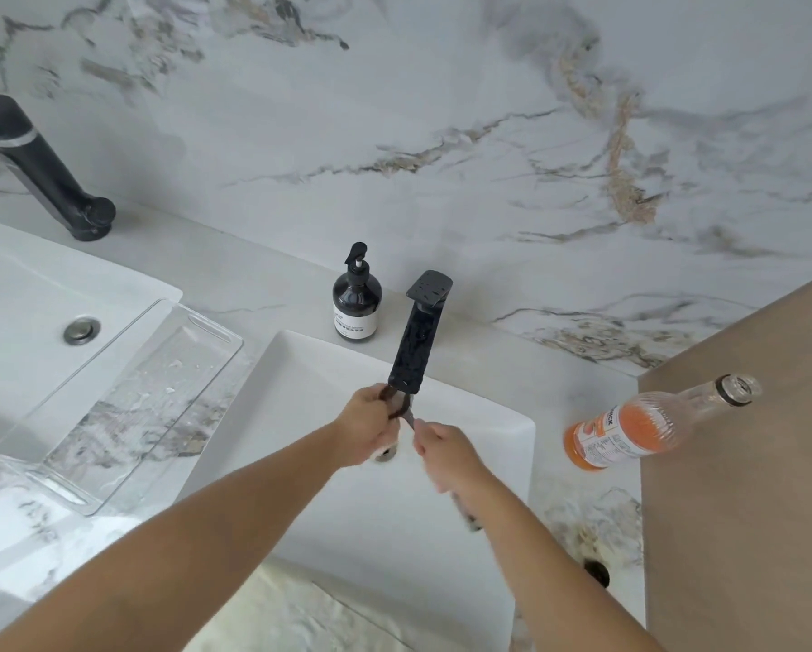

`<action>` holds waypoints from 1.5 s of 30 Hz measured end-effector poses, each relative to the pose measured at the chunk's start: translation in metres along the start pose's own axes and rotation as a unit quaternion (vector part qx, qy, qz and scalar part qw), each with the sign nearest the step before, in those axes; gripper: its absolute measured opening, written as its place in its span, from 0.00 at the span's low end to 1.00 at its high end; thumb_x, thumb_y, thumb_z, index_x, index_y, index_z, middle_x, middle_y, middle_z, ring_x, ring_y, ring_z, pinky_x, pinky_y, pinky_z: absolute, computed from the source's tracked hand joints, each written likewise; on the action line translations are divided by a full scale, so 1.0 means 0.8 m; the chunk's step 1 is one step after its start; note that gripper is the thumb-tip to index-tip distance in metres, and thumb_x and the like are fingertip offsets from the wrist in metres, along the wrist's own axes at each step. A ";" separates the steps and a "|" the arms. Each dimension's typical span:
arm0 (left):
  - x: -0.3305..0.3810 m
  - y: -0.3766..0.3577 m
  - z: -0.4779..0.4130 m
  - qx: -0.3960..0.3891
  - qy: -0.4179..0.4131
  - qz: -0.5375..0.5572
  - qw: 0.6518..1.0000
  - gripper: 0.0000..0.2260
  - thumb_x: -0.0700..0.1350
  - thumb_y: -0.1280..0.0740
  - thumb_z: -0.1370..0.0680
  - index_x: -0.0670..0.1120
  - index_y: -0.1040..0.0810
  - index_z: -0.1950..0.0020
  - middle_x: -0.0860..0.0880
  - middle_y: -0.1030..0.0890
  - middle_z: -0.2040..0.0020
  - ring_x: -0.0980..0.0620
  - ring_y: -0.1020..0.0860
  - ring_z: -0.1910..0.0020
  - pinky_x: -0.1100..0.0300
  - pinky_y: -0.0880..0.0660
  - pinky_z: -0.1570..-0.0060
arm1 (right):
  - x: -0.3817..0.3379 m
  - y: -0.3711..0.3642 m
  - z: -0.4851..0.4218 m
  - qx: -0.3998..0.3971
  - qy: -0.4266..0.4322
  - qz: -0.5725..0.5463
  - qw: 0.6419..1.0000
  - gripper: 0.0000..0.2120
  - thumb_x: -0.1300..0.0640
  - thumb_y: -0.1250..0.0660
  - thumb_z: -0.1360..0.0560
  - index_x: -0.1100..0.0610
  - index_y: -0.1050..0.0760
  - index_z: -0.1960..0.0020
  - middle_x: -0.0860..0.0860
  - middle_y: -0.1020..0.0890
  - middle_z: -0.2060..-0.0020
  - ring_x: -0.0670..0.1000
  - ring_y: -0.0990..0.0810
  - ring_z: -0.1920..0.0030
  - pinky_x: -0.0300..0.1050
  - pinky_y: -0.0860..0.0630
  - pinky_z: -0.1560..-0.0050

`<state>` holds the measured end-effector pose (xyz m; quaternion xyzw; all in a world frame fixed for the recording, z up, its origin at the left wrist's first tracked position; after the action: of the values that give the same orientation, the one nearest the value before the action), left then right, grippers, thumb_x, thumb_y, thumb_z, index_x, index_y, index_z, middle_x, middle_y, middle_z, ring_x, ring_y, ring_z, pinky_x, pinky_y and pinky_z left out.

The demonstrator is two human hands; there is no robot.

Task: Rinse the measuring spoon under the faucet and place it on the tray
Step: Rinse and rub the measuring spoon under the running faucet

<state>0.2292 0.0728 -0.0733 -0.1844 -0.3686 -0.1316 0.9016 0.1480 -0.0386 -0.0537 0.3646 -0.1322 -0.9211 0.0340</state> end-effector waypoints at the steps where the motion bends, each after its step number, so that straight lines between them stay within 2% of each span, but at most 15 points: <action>1: -0.005 -0.006 -0.003 0.031 0.003 0.035 0.999 0.07 0.36 0.44 0.17 0.39 0.27 0.49 0.45 0.23 0.65 0.53 0.35 0.78 0.64 0.41 0.80 | 0.002 -0.025 0.003 -0.027 -0.048 -0.114 0.992 0.21 0.45 0.44 0.18 0.52 0.35 0.68 0.47 0.37 0.77 0.48 0.41 0.79 0.36 0.43 0.76; 3: -0.012 -0.010 -0.010 0.051 0.009 0.038 0.998 0.08 0.39 0.44 0.17 0.40 0.27 0.51 0.45 0.24 0.63 0.50 0.34 0.75 0.58 0.39 0.75 | 0.004 -0.058 0.014 -0.040 -0.090 -0.186 0.978 0.22 0.44 0.44 0.18 0.51 0.36 0.68 0.45 0.40 0.80 0.46 0.44 0.81 0.35 0.47 0.79; 6: -0.005 0.005 -0.007 0.011 -0.012 -0.088 0.996 0.12 0.31 0.46 0.19 0.41 0.27 0.57 0.43 0.22 0.62 0.50 0.32 0.75 0.61 0.40 0.74 | 0.014 -0.013 0.009 0.058 -0.038 0.051 0.996 0.20 0.45 0.47 0.18 0.52 0.35 0.66 0.47 0.31 0.74 0.51 0.33 0.73 0.44 0.36 0.70; 8: 0.002 0.010 -0.008 0.007 -0.033 -0.148 0.988 0.14 0.29 0.47 0.21 0.41 0.26 0.58 0.41 0.20 0.61 0.54 0.31 0.78 0.66 0.39 0.78 | 0.010 0.014 0.008 0.105 -0.017 0.088 0.990 0.19 0.43 0.50 0.18 0.50 0.36 0.65 0.48 0.27 0.68 0.55 0.29 0.65 0.47 0.34 0.63; 14: -0.012 -0.001 -0.016 0.056 0.011 0.071 0.996 0.08 0.35 0.44 0.18 0.40 0.28 0.54 0.46 0.20 0.61 0.52 0.36 0.79 0.64 0.39 0.82 | -0.003 -0.055 0.007 -0.091 -0.074 -0.154 0.981 0.24 0.40 0.43 0.20 0.51 0.34 0.71 0.45 0.39 0.79 0.48 0.41 0.80 0.38 0.43 0.80; 17: -0.001 0.006 -0.012 0.018 0.004 -0.035 0.999 0.13 0.29 0.48 0.21 0.41 0.27 0.55 0.44 0.21 0.61 0.54 0.35 0.78 0.66 0.42 0.79 | 0.002 -0.001 0.014 0.092 -0.047 0.088 0.991 0.20 0.43 0.50 0.18 0.51 0.35 0.64 0.48 0.25 0.69 0.57 0.27 0.65 0.48 0.31 0.66; 20: 0.005 0.007 -0.012 -0.003 -0.016 -0.080 0.997 0.13 0.29 0.48 0.21 0.40 0.26 0.56 0.41 0.22 0.60 0.57 0.32 0.81 0.68 0.40 0.79 | 0.006 0.002 0.002 0.020 -0.036 -0.049 0.998 0.21 0.42 0.47 0.19 0.51 0.38 0.67 0.47 0.35 0.74 0.52 0.37 0.75 0.39 0.40 0.73; 23: -0.003 -0.004 -0.012 0.030 -0.007 0.056 0.998 0.10 0.35 0.46 0.17 0.40 0.27 0.54 0.43 0.22 0.60 0.56 0.38 0.82 0.65 0.44 0.82 | 0.008 -0.046 0.002 -0.014 -0.056 -0.147 0.987 0.22 0.44 0.45 0.19 0.51 0.34 0.69 0.43 0.34 0.82 0.47 0.40 0.81 0.34 0.44 0.78; 26: -0.016 -0.003 -0.011 0.039 0.012 0.047 0.998 0.09 0.37 0.45 0.16 0.41 0.28 0.53 0.46 0.22 0.60 0.54 0.38 0.81 0.66 0.45 0.80 | 0.001 -0.031 0.010 0.072 0.032 0.076 0.994 0.22 0.47 0.46 0.19 0.50 0.33 0.70 0.44 0.30 0.77 0.53 0.30 0.71 0.41 0.35 0.71; 28: -0.022 0.007 -0.004 -0.009 0.021 -0.052 0.998 0.11 0.32 0.48 0.18 0.40 0.28 0.53 0.45 0.25 0.63 0.54 0.34 0.80 0.66 0.43 0.77 | 0.002 -0.002 0.008 0.022 0.007 0.166 0.986 0.21 0.45 0.45 0.19 0.51 0.34 0.68 0.47 0.34 0.74 0.52 0.34 0.74 0.39 0.39 0.74; 32: -0.024 0.002 -0.004 0.014 0.000 0.063 0.998 0.12 0.34 0.45 0.18 0.41 0.25 0.56 0.43 0.27 0.68 0.52 0.35 0.79 0.63 0.40 0.74 | -0.015 0.008 0.002 0.029 0.011 0.101 0.994 0.21 0.45 0.43 0.19 0.52 0.35 0.68 0.47 0.34 0.76 0.49 0.38 0.77 0.37 0.42 0.76; 35: -0.021 -0.011 -0.017 0.064 0.008 0.089 0.994 0.08 0.39 0.43 0.17 0.41 0.26 0.53 0.47 0.22 0.67 0.52 0.34 0.77 0.62 0.38 0.76 | 0.007 -0.049 0.006 0.028 -0.060 -0.090 0.994 0.21 0.45 0.44 0.19 0.52 0.33 0.68 0.44 0.36 0.82 0.47 0.42 0.83 0.33 0.45 0.78; 39: -0.015 0.011 -0.011 -0.015 0.012 -0.092 0.996 0.16 0.27 0.51 0.23 0.39 0.26 0.52 0.43 0.25 0.64 0.53 0.36 0.76 0.67 0.42 0.79 | 0.001 0.006 0.004 -0.022 -0.030 0.128 0.991 0.20 0.42 0.43 0.20 0.52 0.35 0.66 0.48 0.38 0.75 0.48 0.43 0.82 0.33 0.47 0.76; 41: -0.008 0.014 -0.011 -0.008 0.005 -0.083 0.996 0.18 0.25 0.53 0.26 0.39 0.26 0.54 0.44 0.27 0.67 0.54 0.34 0.81 0.69 0.42 0.80 | -0.018 0.029 0.004 0.016 -0.005 0.155 0.988 0.21 0.43 0.41 0.20 0.53 0.35 0.67 0.48 0.36 0.75 0.49 0.40 0.78 0.36 0.45 0.77; 45: 0.002 -0.009 -0.019 0.063 -0.006 0.088 0.994 0.13 0.29 0.48 0.23 0.40 0.26 0.56 0.42 0.24 0.63 0.56 0.40 0.85 0.63 0.45 0.78 | -0.018 -0.040 -0.004 0.073 -0.039 -0.094 0.992 0.22 0.46 0.43 0.18 0.52 0.32 0.69 0.47 0.32 0.79 0.48 0.37 0.80 0.36 0.43 0.78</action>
<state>0.2370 0.0600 -0.0808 -0.1602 -0.3640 -0.0274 0.9171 0.1620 -0.0060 -0.0549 0.3405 -0.1654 -0.9217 -0.0842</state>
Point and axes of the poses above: each hand's wrist, its own z-axis away from the middle knuckle, its own y-axis out of the back of the hand, x = y × z, the point moved 5 cm from there along -z, towards the middle knuckle
